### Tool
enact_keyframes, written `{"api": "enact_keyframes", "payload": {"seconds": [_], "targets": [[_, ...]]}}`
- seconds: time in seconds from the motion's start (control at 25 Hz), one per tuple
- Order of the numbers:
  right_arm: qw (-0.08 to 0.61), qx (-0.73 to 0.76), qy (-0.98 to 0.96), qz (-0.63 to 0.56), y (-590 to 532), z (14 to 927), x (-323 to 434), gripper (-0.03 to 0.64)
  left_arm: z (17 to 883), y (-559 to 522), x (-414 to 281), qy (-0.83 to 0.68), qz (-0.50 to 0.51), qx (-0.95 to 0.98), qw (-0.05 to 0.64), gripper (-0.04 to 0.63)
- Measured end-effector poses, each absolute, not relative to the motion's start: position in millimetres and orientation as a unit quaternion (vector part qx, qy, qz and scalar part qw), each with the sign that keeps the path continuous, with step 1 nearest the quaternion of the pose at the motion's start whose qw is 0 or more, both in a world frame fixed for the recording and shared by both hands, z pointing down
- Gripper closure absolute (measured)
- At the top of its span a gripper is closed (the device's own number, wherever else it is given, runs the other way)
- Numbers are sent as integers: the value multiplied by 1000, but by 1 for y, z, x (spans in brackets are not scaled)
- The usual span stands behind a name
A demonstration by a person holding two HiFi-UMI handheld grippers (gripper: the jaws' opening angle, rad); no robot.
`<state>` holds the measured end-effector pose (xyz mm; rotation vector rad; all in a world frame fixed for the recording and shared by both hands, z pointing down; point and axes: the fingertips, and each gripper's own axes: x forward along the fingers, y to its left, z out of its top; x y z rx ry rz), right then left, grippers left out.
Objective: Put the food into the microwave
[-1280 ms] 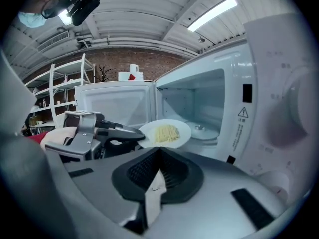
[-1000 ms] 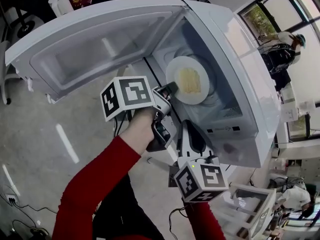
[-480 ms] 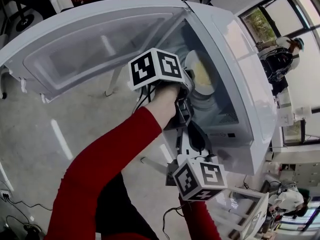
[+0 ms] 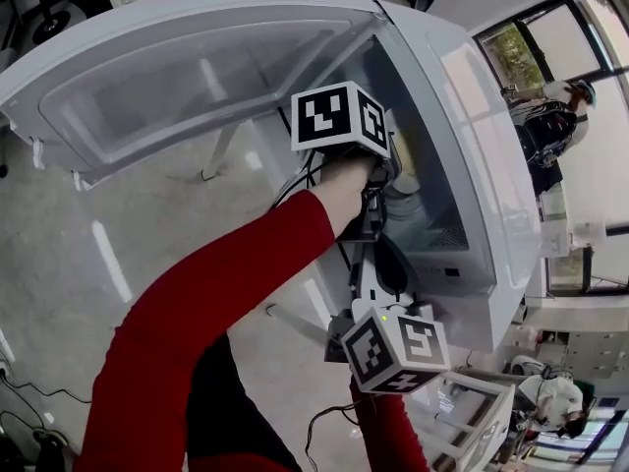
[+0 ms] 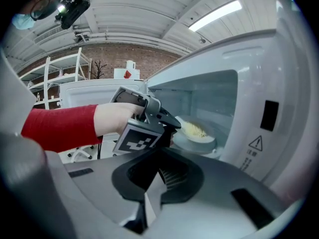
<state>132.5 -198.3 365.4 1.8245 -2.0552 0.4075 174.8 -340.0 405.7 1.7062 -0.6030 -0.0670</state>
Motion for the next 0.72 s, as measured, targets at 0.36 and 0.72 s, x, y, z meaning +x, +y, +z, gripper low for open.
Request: {"api": "enact_keyframes", "payload": {"seconds": [0.36, 0.72], "targets": [[183, 643, -729, 151, -199, 370, 127, 603, 416, -343, 173, -280, 19, 753, 596, 572], [188, 642, -728, 147, -198, 367, 128, 602, 415, -349, 172, -314, 70, 785, 529, 557]]}}
